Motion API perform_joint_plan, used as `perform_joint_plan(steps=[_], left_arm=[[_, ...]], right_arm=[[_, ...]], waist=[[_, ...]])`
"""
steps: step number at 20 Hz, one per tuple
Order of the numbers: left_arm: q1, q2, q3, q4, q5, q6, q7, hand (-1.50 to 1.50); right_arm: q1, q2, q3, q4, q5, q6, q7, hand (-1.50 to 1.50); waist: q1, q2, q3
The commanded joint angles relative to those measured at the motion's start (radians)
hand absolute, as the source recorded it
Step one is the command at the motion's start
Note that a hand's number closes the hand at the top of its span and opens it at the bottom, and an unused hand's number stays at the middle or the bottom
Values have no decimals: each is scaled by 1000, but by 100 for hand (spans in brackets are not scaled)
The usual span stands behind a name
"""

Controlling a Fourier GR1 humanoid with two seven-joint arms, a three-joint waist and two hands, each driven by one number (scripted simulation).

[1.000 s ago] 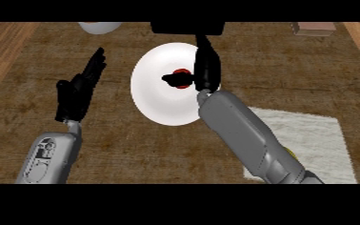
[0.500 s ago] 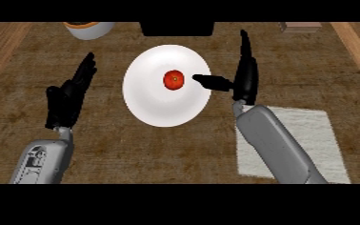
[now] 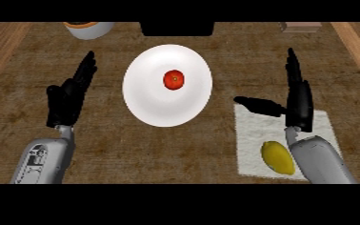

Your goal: Pick the tomato from the placemat and place it in the plate

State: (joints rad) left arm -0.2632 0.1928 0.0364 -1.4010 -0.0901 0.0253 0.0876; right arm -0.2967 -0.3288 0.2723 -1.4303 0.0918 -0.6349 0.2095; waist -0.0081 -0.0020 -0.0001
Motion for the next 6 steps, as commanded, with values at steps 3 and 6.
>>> perform_joint_plan(steps=[3, 6], left_arm=[[27, -29, -10, -4, -31, 10, -25, 0], [29, -36, -8, -42, -33, -1, -4, 0]], right_arm=[[33, -33, -147, -22, -57, 139, -62, -150], [126, 29, -157, -16, -29, 146, -131, -150]], waist=[[7, 2, 0], [7, 2, 0]])
